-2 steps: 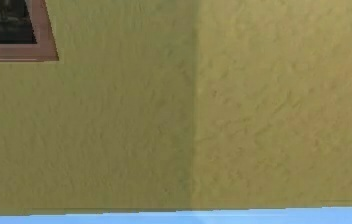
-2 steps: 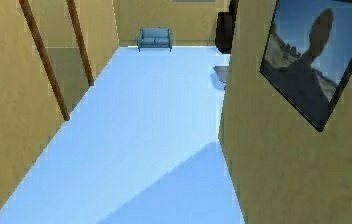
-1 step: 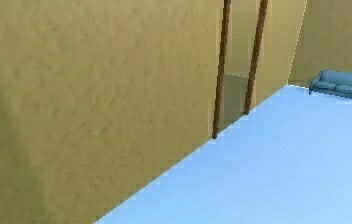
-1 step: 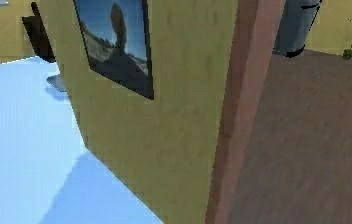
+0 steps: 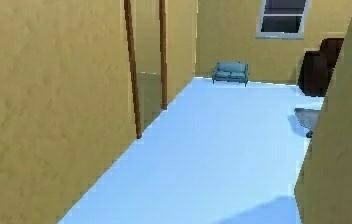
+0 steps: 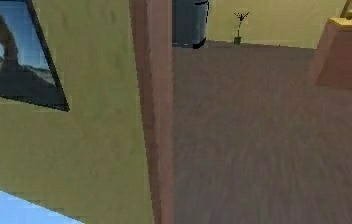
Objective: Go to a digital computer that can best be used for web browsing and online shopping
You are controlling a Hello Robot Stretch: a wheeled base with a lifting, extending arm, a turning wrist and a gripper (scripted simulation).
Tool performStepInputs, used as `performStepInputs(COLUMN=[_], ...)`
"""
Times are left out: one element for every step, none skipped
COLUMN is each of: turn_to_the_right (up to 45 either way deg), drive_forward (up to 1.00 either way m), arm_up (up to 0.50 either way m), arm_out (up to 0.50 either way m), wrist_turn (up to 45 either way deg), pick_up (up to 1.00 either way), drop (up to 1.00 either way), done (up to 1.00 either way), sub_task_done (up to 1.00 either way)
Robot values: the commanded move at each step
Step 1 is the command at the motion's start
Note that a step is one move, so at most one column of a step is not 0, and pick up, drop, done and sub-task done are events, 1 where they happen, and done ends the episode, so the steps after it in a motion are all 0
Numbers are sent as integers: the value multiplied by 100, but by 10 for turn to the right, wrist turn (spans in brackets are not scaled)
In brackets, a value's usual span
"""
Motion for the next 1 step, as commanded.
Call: performStepInputs(turn_to_the_right=[0], drive_forward=[100], arm_up=[0], arm_out=[0], wrist_turn=[0], pick_up=[0], drop=[0], done=[0], sub_task_done=[0])
